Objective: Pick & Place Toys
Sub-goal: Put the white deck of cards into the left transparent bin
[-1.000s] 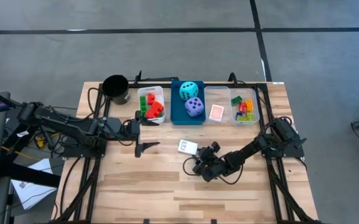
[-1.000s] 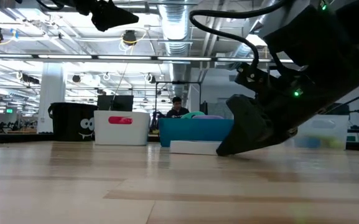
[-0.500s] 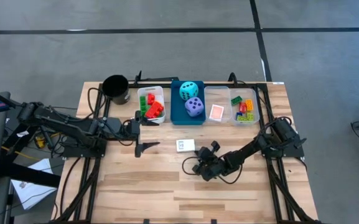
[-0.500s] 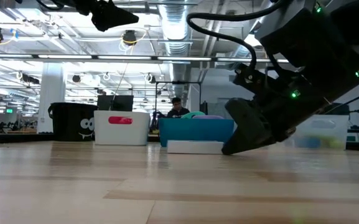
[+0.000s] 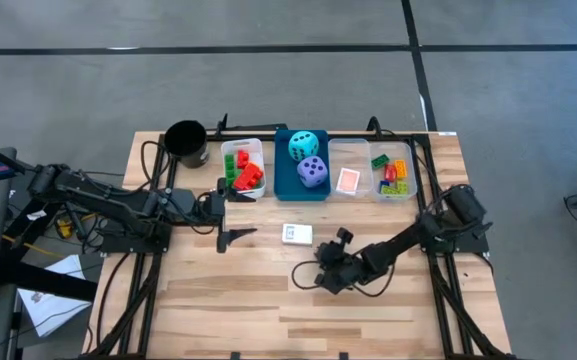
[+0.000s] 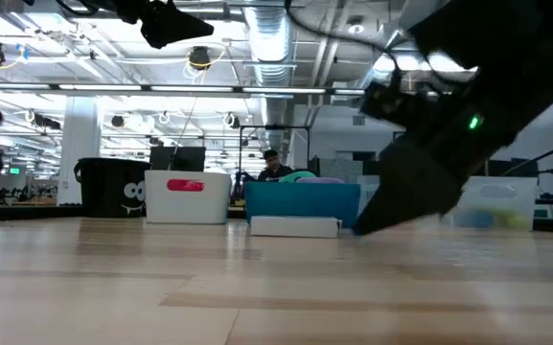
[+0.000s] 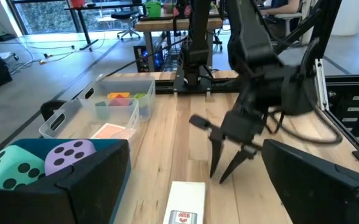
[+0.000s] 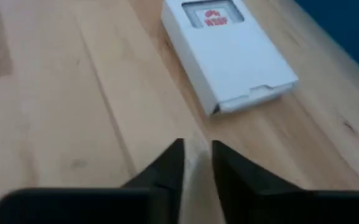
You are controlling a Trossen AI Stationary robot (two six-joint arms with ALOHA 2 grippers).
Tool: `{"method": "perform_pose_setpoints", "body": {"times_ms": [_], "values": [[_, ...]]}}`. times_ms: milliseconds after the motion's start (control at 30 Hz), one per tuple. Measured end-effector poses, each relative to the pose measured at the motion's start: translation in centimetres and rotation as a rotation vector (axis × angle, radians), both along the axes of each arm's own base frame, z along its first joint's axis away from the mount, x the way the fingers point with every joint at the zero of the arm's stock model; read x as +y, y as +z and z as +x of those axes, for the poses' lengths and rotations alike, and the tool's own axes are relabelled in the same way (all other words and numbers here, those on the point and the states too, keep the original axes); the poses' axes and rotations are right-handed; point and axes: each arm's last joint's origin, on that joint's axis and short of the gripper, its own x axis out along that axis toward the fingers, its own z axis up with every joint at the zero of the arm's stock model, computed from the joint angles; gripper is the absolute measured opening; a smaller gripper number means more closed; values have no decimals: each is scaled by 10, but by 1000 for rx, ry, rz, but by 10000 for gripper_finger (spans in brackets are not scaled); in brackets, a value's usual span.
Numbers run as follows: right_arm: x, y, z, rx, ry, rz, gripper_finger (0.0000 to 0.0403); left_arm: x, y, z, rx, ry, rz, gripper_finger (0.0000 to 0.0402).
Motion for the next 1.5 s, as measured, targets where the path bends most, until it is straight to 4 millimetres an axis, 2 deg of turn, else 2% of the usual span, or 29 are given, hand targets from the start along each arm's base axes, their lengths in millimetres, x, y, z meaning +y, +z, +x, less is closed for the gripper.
{"method": "perform_pose_setpoints", "body": {"times_ms": [300,400,467,633,767,867,1000,1133,1333,1500], "values": [[-17,56,-30,72,-52,-64,280,0,0,0,1,0,0,360],[-27,63,-44,89,-75,-68,332,0,0,0,1,0,0,360],[-31,61,-55,67,-73,-68,351,0,0,0,1,0,-1,360],[-35,45,-86,-84,5,-28,351,0,0,0,-3,5,-25,360],[-41,31,-105,-347,122,28,334,0,0,0,-9,7,-37,360],[-55,21,-122,-500,192,66,324,0,1,0,-16,8,-46,360],[-75,6,-139,-540,191,83,320,-1,0,4,-53,7,-53,360],[-86,-4,-133,-485,170,94,338,-2,-8,9,-87,6,-56,360],[-97,-18,-104,-399,212,146,395,-3,-23,14,-70,7,-55,360],[-102,-32,-75,-339,301,152,386,-4,-29,19,-42,9,-57,360]]}}
